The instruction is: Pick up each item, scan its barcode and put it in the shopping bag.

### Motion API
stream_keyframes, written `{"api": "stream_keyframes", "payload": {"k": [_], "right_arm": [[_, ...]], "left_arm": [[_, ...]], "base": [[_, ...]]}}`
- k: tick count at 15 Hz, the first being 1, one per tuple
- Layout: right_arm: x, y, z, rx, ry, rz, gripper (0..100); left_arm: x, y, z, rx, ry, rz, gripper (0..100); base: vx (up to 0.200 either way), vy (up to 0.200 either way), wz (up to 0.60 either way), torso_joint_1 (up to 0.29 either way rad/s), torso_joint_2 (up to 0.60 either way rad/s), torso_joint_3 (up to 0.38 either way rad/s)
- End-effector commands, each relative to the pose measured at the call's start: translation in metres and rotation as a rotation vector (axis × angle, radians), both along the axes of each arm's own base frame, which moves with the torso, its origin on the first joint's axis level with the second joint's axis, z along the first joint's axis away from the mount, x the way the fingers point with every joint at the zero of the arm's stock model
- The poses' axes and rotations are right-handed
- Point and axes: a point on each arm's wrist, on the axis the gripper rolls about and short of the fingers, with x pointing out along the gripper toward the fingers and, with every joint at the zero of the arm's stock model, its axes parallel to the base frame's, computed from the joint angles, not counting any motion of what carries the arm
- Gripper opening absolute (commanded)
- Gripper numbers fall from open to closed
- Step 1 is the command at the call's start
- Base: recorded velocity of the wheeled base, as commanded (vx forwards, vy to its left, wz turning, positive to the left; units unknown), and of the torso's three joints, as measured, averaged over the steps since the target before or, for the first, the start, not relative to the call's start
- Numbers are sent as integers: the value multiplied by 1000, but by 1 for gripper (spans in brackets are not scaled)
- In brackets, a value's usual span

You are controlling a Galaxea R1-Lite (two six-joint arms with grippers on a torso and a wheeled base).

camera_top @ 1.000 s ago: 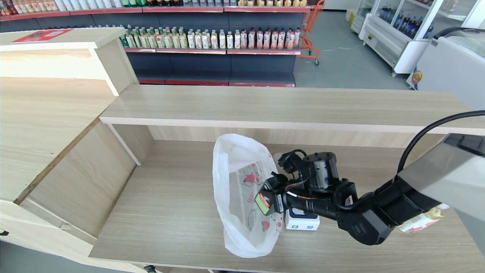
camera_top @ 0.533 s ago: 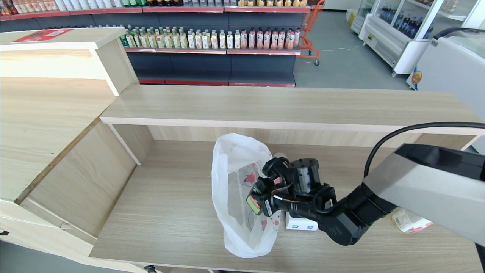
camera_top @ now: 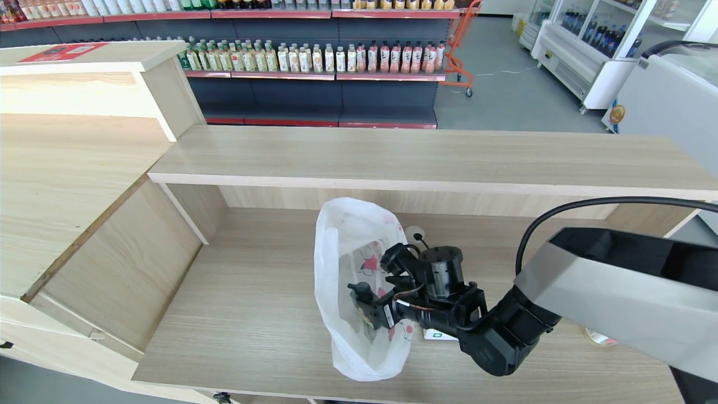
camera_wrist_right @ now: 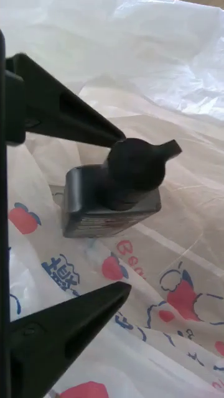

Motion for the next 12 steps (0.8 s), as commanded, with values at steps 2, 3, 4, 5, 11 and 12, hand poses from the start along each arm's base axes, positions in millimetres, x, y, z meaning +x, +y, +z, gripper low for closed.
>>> {"api": "stream_keyframes", "payload": {"k": [2, 3, 4, 5, 11, 12], "right_arm": [[-2, -3, 17, 87, 43, -37, 100], [-5, -8, 25, 154, 110, -79, 100], [-7, -22, 36, 207, 176, -137, 100], [-10, -35, 45, 259, 255, -197, 100], [-61, -100, 123, 497, 421, -295, 100], [-77, -111, 133, 503, 406, -293, 100]], "left_arm": [[0, 0, 0, 0, -1, 1, 100], [0, 0, 0, 0, -1, -1, 100], [0, 0, 0, 0, -1, 1, 100], [0, 0, 0, 0, -1, 1, 100], [0, 0, 0, 0, -1, -1, 100], [0, 0, 0, 0, -1, -1, 100]], "base": [[0, 0, 0, 0, 0, 0], [0, 0, 0, 0, 0, 0], [0, 0, 0, 0, 0, 0], [0, 0, 0, 0, 0, 0], [0, 0, 0, 0, 0, 0], [0, 0, 0, 0, 0, 0]]}}
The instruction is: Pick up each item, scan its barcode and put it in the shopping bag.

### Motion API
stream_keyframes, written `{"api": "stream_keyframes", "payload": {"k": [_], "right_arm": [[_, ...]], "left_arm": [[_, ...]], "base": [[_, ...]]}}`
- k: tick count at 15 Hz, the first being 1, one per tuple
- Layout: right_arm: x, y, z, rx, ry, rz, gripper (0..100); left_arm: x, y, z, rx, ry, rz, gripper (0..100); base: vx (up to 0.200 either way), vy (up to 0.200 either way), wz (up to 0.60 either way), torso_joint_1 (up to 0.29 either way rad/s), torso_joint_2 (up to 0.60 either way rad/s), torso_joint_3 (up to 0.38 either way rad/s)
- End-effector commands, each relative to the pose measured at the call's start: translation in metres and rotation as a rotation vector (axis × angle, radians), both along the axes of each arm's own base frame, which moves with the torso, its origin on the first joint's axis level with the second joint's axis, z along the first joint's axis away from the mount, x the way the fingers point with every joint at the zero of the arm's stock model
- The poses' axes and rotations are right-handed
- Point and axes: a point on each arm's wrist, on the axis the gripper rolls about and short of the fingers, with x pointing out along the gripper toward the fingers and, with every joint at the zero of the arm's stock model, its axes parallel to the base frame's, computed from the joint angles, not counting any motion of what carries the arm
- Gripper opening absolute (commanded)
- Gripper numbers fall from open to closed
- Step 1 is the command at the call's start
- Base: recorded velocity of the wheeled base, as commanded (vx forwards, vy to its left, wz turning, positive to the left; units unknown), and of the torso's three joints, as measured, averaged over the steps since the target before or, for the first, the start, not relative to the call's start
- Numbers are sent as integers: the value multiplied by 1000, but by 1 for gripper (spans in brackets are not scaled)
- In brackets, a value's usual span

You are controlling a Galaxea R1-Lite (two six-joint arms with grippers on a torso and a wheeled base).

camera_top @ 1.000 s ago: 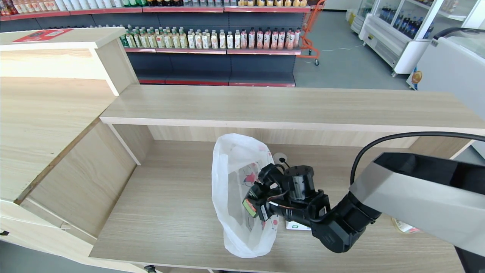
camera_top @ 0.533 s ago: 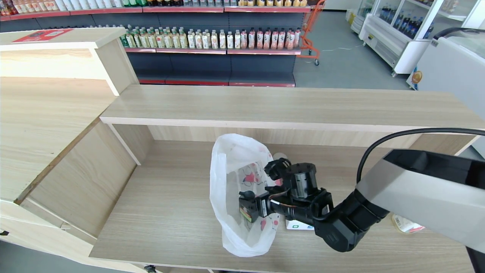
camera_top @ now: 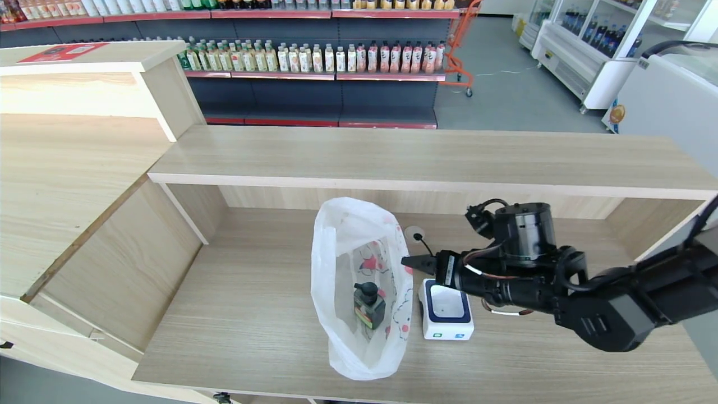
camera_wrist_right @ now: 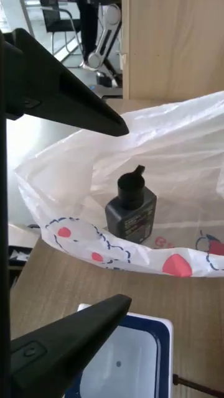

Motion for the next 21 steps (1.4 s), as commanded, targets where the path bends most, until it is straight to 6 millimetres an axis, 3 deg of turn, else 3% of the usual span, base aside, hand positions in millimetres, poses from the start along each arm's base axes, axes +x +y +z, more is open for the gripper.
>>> {"api": "stream_keyframes", "payload": {"k": [1, 3, 4, 7, 9, 19, 21], "right_arm": [[-60, -39, 51, 56, -80, 1, 100], [-87, -70, 56, -92, -140, -8, 100], [-96, -96, 54, -243, -184, -57, 100], [-95, -126, 64, -352, -256, -234, 100], [-105, -129, 79, -219, -269, -242, 100], [-124, -137, 62, -239, -176, -322, 100], [-128, -138, 57, -242, -161, -324, 100]], "left_arm": [[0, 0, 0, 0, -1, 0, 100], [0, 0, 0, 0, -1, 0, 100], [0, 0, 0, 0, -1, 2, 100], [0, 0, 0, 0, -1, 0, 100], [0, 0, 0, 0, -1, 0, 100], [0, 0, 0, -3, 0, 0, 100], [0, 0, 0, -3, 0, 2, 100]], "base": [[0, 0, 0, 0, 0, 0], [0, 0, 0, 0, 0, 0], [0, 0, 0, 0, 0, 0], [0, 0, 0, 0, 0, 0], [0, 0, 0, 0, 0, 0], [0, 0, 0, 0, 0, 0], [0, -200, 0, 0, 5, 5]]}}
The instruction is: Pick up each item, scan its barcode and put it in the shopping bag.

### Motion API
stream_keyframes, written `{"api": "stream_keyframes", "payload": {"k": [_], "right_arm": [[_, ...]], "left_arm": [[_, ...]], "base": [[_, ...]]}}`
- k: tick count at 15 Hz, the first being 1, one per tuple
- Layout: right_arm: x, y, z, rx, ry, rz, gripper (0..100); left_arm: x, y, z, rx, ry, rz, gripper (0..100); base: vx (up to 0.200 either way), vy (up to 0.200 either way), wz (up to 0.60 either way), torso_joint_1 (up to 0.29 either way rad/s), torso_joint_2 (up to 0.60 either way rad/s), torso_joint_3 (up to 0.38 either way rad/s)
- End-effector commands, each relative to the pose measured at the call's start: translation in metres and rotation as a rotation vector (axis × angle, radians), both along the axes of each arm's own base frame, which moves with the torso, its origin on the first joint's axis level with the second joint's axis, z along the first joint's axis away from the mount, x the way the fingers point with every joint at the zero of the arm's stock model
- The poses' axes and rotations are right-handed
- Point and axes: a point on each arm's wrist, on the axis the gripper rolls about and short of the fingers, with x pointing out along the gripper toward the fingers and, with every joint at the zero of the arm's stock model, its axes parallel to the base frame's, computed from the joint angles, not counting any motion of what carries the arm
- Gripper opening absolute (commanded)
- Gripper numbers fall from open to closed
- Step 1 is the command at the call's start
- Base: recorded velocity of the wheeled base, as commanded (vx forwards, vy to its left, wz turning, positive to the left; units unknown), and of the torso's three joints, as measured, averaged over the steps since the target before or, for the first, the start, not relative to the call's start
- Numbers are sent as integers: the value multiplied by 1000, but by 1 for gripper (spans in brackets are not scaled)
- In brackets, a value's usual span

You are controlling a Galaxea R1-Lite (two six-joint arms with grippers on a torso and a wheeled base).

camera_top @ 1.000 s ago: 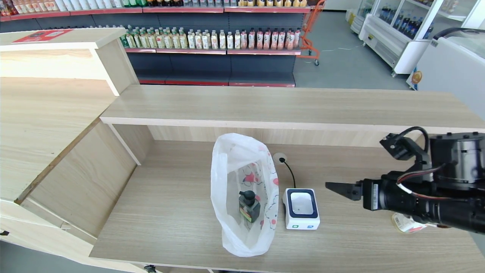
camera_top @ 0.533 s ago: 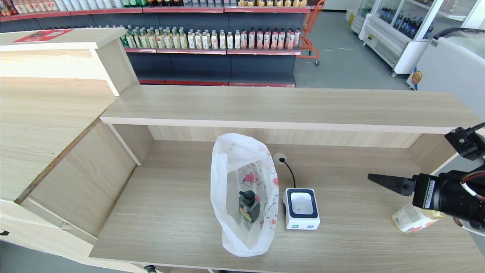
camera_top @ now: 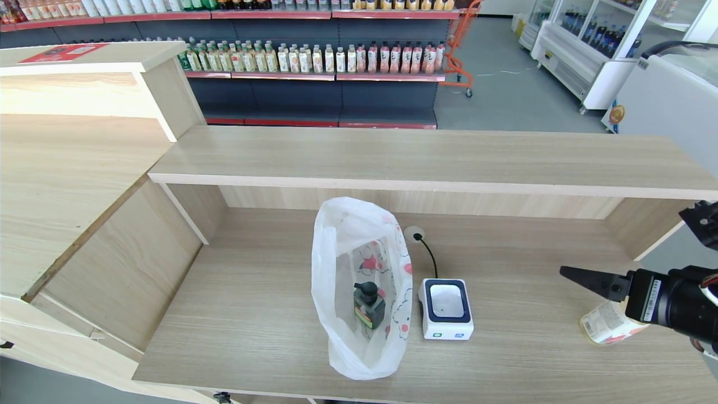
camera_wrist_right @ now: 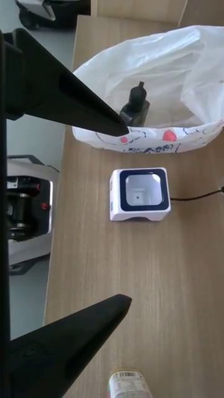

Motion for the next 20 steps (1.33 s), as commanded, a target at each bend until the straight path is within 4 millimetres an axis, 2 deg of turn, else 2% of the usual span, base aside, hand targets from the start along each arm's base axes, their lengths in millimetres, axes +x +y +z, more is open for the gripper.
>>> {"api": "stream_keyframes", "payload": {"k": [1, 5, 10, 14, 19, 20], "right_arm": [[-4, -1, -3, 0, 6, -1, 100], [-4, -3, -4, 36, 15, -31, 100], [-14, -6, -3, 70, 64, -55, 100], [-20, -7, -4, 70, 80, -56, 100], [-22, -7, -3, 71, 77, -58, 100], [-22, -7, -2, 71, 76, -60, 100]], "left_arm": [[0, 0, 0, 1, -1, 0, 100], [0, 0, 0, 4, -1, 1, 100], [0, 0, 0, -2, -1, 3, 100], [0, 0, 0, 1, -1, 0, 100], [0, 0, 0, 1, -1, 1, 100], [0, 0, 0, 1, -1, 1, 100]], "base": [[0, -200, 0, -2, 2, 2], [0, -200, 0, 4, 0, 2], [-200, -200, 0, 5, 2, 2], [0, 0, 0, 0, 0, 0], [-200, 0, 0, 1, -1, 4], [0, 0, 0, 0, 0, 0]]}}
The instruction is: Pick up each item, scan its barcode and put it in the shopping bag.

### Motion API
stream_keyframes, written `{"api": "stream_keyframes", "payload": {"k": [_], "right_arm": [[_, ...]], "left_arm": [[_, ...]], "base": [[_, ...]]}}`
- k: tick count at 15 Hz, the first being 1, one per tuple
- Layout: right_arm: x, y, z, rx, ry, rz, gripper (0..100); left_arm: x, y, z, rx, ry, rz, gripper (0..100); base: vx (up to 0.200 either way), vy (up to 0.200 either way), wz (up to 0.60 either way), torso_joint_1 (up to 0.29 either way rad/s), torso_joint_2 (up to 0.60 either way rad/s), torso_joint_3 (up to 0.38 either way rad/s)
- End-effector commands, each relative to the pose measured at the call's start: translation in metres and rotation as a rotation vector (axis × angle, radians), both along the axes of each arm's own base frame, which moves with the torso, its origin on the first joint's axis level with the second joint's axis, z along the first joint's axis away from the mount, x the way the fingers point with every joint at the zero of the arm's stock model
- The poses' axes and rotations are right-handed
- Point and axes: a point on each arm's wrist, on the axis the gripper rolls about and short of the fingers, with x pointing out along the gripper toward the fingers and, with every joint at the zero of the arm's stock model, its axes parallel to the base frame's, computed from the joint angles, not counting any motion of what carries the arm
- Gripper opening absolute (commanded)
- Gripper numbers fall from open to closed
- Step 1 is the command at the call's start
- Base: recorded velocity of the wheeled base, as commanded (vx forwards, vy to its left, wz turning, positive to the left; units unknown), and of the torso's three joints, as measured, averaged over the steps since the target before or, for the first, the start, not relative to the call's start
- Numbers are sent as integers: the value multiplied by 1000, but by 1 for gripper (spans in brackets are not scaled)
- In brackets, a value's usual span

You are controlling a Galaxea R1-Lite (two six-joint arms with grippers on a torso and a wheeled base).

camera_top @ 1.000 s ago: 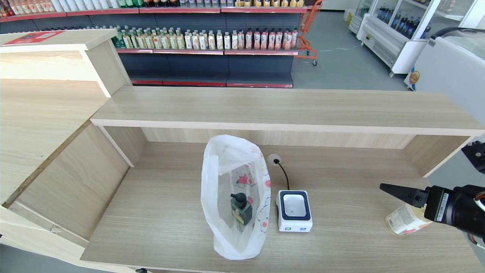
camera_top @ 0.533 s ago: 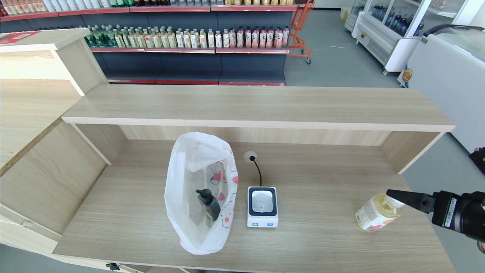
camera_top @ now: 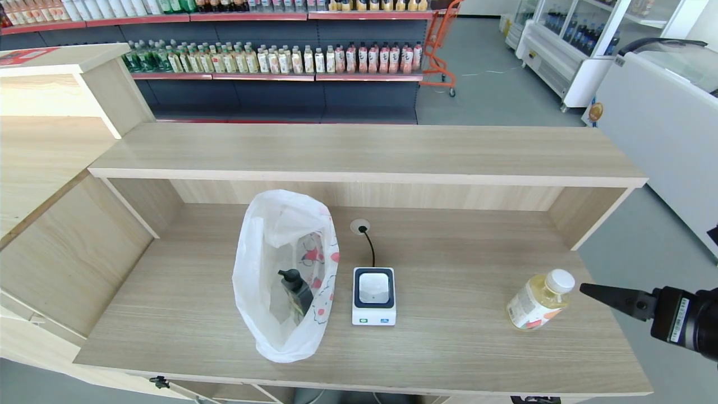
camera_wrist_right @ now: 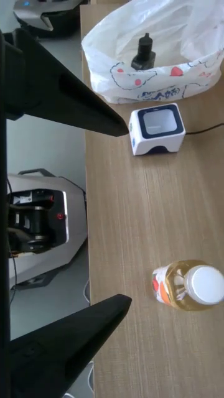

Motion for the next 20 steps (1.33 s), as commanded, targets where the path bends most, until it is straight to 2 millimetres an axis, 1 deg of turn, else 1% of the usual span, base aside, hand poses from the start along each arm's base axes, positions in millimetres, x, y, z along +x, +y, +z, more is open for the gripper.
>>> {"api": "stream_keyframes", "payload": {"k": [1, 6, 10, 13, 17, 20], "right_arm": [[-1, 0, 0, 2, -3, -2, 100], [-1, -6, -2, 5, 7, -44, 100], [-4, -6, -10, 1, 31, -44, 100], [-7, -8, -19, -22, 68, -76, 100], [-18, -8, -24, -34, 130, -74, 100], [-21, -9, -24, -34, 139, -72, 100]], "left_arm": [[0, 0, 0, -1, 0, 0, 100], [0, 0, 0, 0, 0, 0, 100], [0, 0, 0, 2, 0, 0, 100], [0, 0, 0, 2, 0, 0, 100], [0, 0, 0, 0, 0, 0, 100], [0, 0, 0, 0, 0, 1, 100]], "base": [[0, 0, 0, 0, 0, 0], [0, 0, 0, 0, 0, 0], [0, -200, 0, 12, 2, -1], [0, -200, 0, 4, -1, -1], [0, -200, 0, 4, 2, 4], [0, 0, 0, 0, 0, 0]]}}
